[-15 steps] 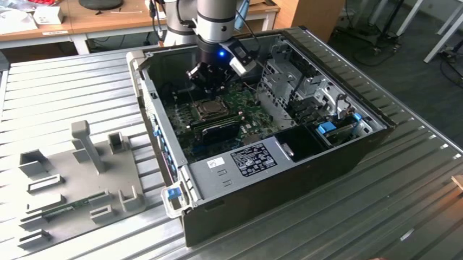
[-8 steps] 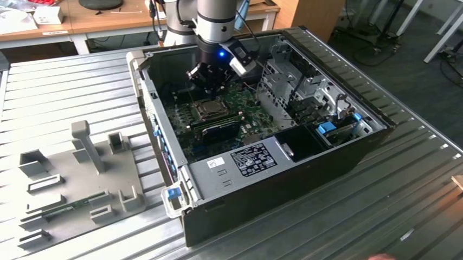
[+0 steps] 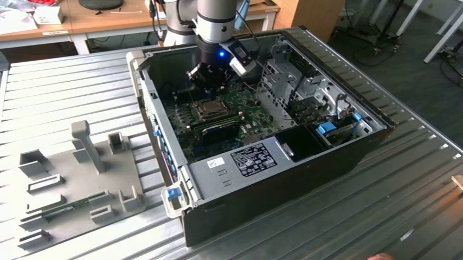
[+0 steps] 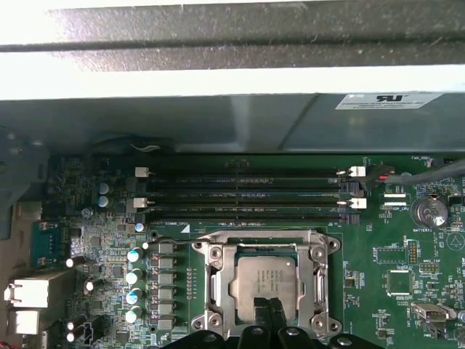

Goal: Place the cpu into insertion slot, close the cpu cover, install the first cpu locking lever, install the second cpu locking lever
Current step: 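Install the first cpu locking lever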

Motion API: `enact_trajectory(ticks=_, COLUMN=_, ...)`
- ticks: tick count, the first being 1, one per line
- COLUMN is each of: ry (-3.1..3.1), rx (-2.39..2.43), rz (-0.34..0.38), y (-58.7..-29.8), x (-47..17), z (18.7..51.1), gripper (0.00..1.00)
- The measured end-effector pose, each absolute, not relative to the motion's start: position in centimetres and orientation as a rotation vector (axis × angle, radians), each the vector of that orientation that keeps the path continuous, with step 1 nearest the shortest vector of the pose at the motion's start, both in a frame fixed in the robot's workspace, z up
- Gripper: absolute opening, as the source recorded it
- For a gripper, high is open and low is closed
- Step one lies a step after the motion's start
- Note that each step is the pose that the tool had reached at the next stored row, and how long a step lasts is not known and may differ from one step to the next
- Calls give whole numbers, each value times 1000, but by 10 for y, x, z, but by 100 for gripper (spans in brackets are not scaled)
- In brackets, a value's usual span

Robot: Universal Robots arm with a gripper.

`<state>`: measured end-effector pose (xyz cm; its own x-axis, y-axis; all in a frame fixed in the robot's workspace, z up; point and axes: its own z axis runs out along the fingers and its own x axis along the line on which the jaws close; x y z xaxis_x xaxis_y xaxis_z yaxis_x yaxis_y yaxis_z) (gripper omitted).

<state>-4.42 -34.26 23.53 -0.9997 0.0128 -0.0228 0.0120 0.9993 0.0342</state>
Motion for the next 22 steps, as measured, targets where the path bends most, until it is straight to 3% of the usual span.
enact_trajectory(ticks=22, ry=3118, rx=19, rz=53, y=-343, x=-70, z=241, gripper=10)
